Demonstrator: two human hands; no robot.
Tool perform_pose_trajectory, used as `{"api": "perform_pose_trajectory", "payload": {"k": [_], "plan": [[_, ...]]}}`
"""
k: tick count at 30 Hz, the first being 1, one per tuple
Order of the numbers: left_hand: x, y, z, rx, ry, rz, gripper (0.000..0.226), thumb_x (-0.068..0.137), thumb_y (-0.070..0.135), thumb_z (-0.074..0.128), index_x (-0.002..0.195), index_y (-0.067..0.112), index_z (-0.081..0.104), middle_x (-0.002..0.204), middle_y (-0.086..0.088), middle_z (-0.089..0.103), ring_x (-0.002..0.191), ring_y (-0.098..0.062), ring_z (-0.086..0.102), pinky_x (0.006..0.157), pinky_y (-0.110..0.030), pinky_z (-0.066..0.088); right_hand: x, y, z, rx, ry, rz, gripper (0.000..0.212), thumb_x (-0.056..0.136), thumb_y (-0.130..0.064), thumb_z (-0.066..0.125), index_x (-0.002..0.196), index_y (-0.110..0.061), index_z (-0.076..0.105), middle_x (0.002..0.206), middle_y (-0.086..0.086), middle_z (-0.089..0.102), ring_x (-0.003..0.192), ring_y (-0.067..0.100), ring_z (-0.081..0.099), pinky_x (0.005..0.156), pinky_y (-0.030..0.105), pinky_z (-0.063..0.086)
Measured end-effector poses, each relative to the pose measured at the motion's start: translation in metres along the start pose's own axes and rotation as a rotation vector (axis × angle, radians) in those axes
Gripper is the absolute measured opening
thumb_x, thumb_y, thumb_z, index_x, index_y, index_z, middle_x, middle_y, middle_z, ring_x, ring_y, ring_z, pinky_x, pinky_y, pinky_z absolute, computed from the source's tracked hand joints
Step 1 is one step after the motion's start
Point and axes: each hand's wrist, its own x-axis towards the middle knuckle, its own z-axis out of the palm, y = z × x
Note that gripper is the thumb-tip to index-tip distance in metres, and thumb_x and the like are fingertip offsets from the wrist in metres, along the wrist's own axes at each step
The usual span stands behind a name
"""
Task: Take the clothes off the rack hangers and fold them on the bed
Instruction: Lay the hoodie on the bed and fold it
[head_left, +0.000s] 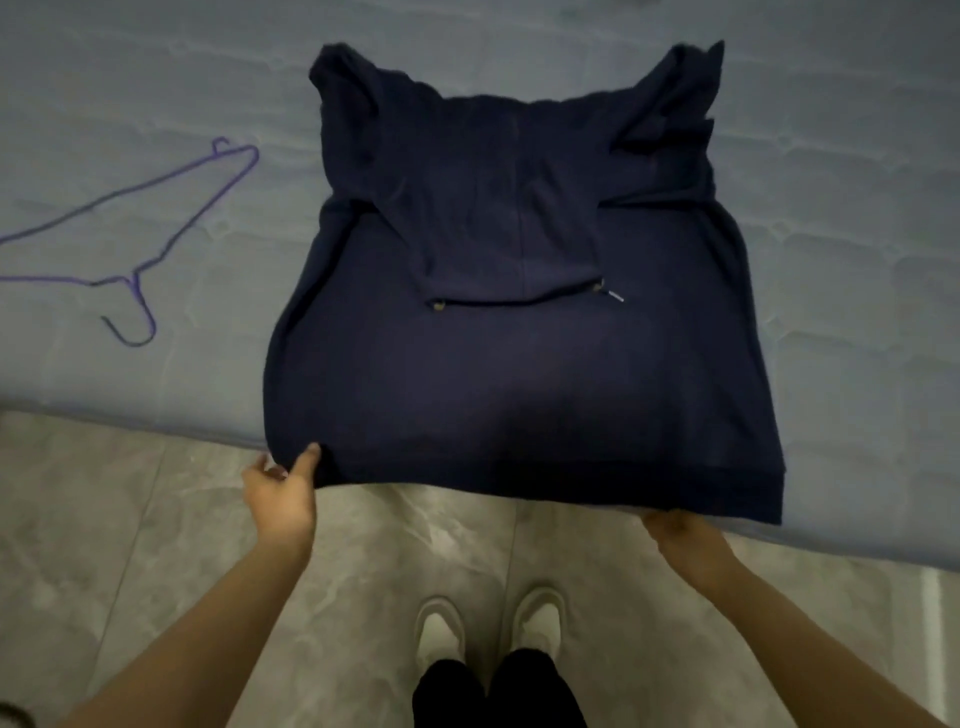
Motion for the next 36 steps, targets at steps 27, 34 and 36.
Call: {"api": "perform_pose_trajectory", "payload": {"k": [27,34,36], "plan": [[-0.043,0.082,-0.018,-0.369,0.095,-0.042,0.04,0.085,0.023,0.068,0.119,0.006,0.058,0.114,-0.009,0.062,0.098,-0.023,0.062,0.084,-0.037,0.052,-0.03,-0.03,-0.052,1.547,0.426,0.011,0.021,0.087,-0.024,0.062,0.107,-0.02,0.06,0.083,-0.006,0.063,0.058,0.007,0.052,0.046,0.019,0.045],[-0.067,0.198,-0.009,-0.537,0.116,0.052,0.037,0.088,0.026,0.064,0.119,0.007,0.059,0.109,-0.009,0.062,0.096,-0.021,0.061,0.08,-0.033,0.052,-0.044,-0.093,-0.129,1.537,0.423,-0.075,0.016,0.092,-0.021,0.055,0.078,-0.015,0.05,0.04,-0.007,0.046,0.029,0.003,0.04,0.031,0.014,0.03],[-0.069,0.229,-0.006,-0.593,0.121,0.04,0.036,0.089,0.026,0.063,0.119,0.007,0.059,0.104,-0.007,0.063,0.096,-0.02,0.061,0.081,-0.033,0.053,-0.041,-0.114,-0.151,1.551,0.4,-0.114,0.017,0.093,-0.021,0.054,0.078,-0.015,0.048,0.036,-0.008,0.046,0.03,0.003,0.041,0.032,0.015,0.032]]}}
